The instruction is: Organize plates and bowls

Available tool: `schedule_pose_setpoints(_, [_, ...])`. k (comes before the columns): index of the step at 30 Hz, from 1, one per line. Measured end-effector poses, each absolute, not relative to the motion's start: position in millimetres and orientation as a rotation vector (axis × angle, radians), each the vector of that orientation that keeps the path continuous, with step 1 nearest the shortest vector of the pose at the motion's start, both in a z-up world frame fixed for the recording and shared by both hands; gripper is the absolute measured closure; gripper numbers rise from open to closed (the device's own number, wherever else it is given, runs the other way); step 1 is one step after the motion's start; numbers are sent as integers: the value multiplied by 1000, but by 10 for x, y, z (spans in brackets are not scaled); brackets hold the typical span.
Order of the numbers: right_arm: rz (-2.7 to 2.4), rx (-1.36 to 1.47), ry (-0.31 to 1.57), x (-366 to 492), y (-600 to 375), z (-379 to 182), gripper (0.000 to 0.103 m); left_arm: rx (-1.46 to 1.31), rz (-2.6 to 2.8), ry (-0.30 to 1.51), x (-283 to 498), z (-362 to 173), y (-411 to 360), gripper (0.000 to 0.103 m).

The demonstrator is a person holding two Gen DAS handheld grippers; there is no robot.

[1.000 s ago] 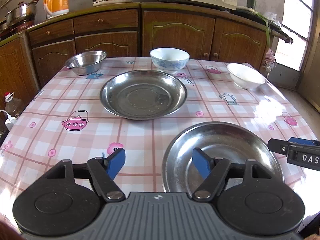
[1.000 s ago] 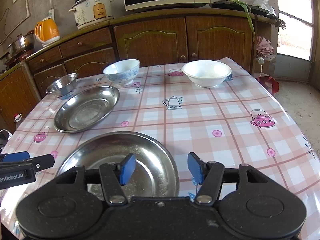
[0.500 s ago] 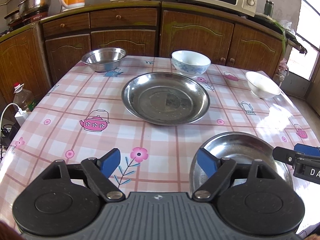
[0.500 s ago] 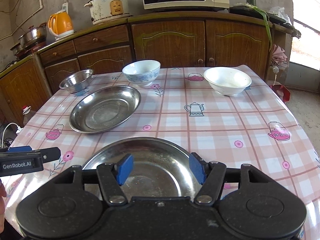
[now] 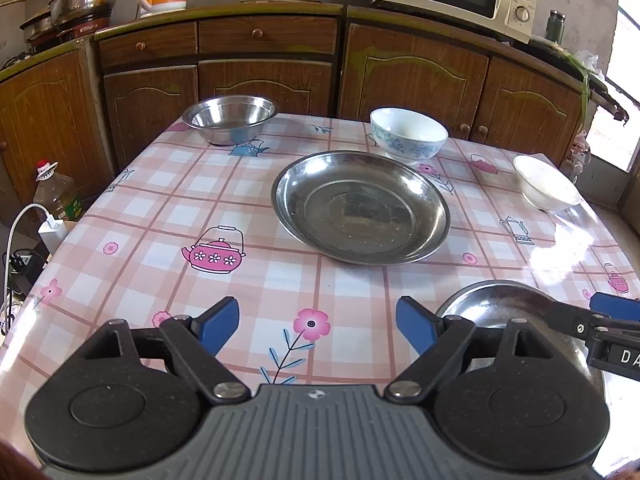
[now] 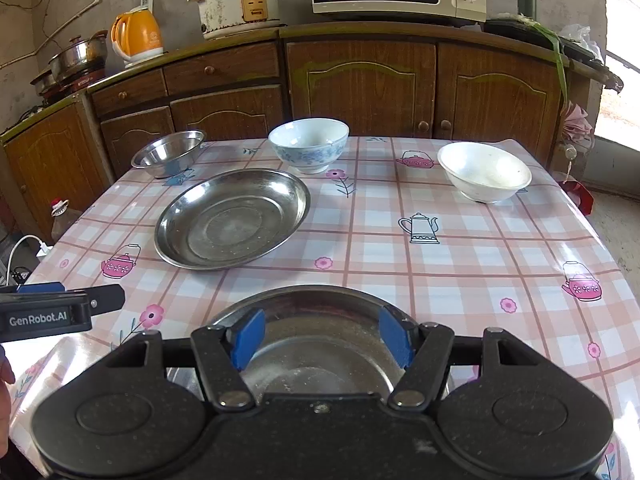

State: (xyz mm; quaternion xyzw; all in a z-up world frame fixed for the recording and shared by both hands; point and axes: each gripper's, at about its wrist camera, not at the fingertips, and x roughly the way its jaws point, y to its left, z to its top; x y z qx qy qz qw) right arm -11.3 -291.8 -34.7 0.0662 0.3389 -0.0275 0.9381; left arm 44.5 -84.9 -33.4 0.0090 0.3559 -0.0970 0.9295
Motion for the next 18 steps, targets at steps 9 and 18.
schedule_pose_setpoints(9, [-40, 121, 710, 60, -2839, -375, 26, 25, -197, 735, 606, -372, -757, 13])
schedule_pose_setpoints(18, [-42, 133, 711, 468, -2878, -358, 26, 97, -202, 698, 1050, -298, -690, 11])
